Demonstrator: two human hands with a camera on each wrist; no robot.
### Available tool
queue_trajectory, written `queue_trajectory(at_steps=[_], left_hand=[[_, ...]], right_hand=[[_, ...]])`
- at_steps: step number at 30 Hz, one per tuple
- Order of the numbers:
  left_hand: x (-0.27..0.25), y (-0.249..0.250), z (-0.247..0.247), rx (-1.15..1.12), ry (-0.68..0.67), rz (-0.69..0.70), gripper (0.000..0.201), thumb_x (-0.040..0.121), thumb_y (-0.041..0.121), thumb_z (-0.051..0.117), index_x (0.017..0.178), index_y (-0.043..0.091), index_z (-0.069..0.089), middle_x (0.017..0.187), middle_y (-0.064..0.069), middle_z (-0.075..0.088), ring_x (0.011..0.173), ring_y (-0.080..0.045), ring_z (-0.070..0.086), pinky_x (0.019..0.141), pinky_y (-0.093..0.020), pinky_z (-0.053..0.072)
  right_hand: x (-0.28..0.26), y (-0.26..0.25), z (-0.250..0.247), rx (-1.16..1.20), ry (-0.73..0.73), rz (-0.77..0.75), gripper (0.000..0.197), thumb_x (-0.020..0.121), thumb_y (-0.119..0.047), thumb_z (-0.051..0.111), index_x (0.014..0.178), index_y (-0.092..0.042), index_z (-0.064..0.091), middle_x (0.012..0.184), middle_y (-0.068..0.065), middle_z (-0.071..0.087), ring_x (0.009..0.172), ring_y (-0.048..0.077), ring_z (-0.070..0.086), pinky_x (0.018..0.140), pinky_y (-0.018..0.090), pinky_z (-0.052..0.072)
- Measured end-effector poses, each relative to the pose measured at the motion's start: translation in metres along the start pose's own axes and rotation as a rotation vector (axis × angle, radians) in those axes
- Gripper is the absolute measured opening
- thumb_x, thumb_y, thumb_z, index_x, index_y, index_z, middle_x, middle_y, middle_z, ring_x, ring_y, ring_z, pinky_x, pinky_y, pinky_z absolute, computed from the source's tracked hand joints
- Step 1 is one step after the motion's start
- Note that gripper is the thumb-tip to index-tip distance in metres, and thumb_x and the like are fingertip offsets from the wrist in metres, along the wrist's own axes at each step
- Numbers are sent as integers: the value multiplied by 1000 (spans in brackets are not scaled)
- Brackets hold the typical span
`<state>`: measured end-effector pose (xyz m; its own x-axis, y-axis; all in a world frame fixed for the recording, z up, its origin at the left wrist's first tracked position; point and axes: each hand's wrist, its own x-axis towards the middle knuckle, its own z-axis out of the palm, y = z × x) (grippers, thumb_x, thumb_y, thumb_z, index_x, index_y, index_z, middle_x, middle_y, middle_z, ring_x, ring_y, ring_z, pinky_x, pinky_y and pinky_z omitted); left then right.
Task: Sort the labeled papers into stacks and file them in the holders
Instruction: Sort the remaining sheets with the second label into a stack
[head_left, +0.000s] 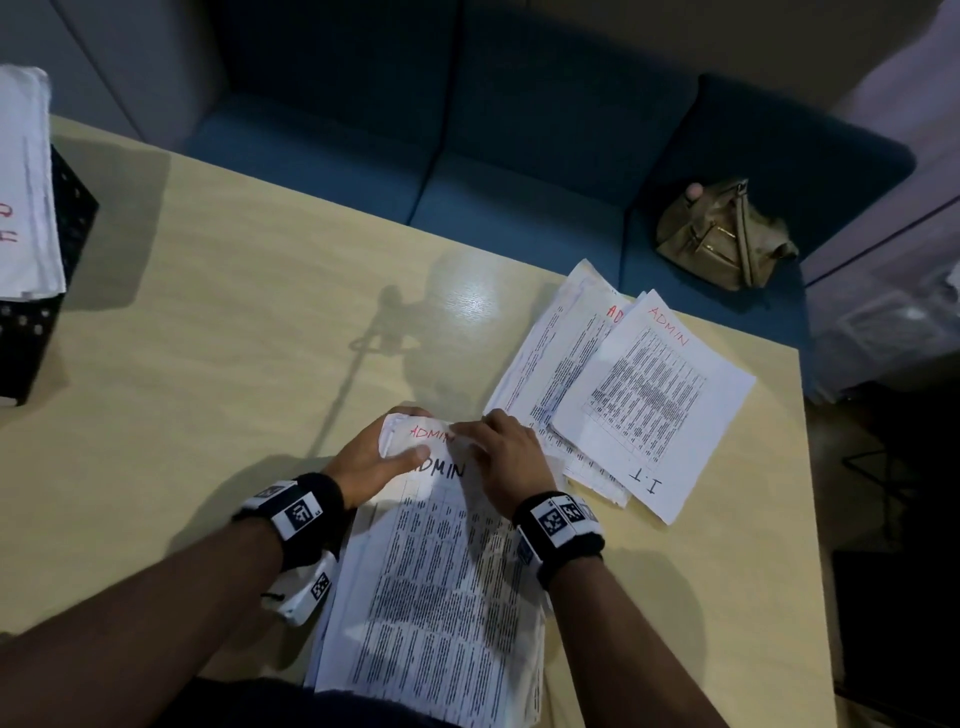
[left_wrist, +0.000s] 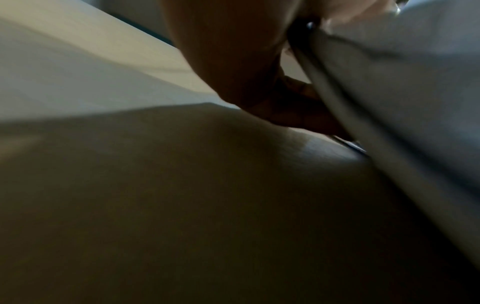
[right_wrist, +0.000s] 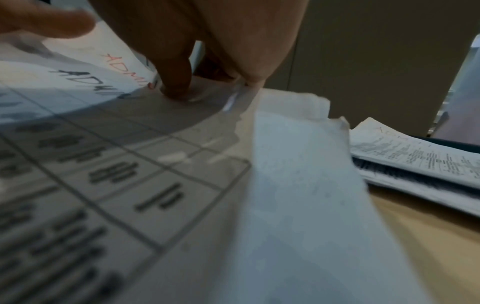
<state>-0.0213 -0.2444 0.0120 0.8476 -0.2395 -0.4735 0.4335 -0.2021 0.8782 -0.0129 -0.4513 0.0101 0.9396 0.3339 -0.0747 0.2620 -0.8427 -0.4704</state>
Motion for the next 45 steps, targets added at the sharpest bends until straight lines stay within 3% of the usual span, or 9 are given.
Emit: queue_trajectory(at_steps=[7,11,15,20,26,29,33,41,45], left_hand=[[3,-10,1,33,-13,37,52,86,-2,63,104,47,59,105,8,67,89,-15,67,72,-25,54],[4,-16,-2,104,1,64,69,90,-6,54,102,62,52,122,30,53,109,4,55,88,-12,42],[6,-23,-9,171,13,81,68,94,-5,45,117,58,44,133,34,40,129,7,36,106,-16,25],[12,-24,-11,177,-12,32,52,96,-3,43,133,34,43,131,10,49,116,-9,45,80,-5,34],[12,-26,-14,153,-4,32,52,94,-3,46,127,37,46,137,6,50,124,-13,47,100,-25,35],[13,-24,-14,113,39,17,48,93,-2,48,125,34,49,127,3,57,109,-17,57,87,-20,43],[12,-19,-9,110,95,22,35,97,3,46,122,27,50,113,4,59,88,-3,56,70,-7,41],[2,-10,-6,-32,198,3,41,85,53,59,120,33,50,116,10,60,104,-3,58,88,-18,44],[-3,-11,-8,83,156,-37,65,89,15,67,141,34,33,131,15,41,123,-9,38,108,-37,30]], right_hand=[[3,13,-4,19,57,-48,30,91,-29,53,118,-24,66,109,4,64,96,22,56,85,41,49],[-12,80,-40,90,452,822,41,83,-38,67,121,-26,60,136,8,46,125,27,43,102,37,34],[-48,127,-64,152,382,1393,84,75,-41,75,139,-7,32,142,21,32,132,37,30,104,49,31],[-55,152,-71,324,344,1354,67,80,-28,75,130,2,41,126,26,55,115,41,55,87,41,46],[-69,150,-79,534,706,1196,23,86,-24,62,97,-3,61,99,24,66,77,32,58,69,40,46],[-80,121,-86,751,766,1028,24,90,-18,61,110,-6,62,97,15,64,77,27,57,69,33,42],[-95,70,-72,806,428,819,37,86,-13,66,122,-18,59,107,1,66,90,19,64,78,37,51],[-101,-3,-24,474,-207,608,57,80,-22,71,131,-18,44,123,0,60,104,16,58,83,26,46],[-95,-7,-32,372,-341,595,69,82,-37,70,139,-19,36,132,2,57,108,18,59,91,30,48]])
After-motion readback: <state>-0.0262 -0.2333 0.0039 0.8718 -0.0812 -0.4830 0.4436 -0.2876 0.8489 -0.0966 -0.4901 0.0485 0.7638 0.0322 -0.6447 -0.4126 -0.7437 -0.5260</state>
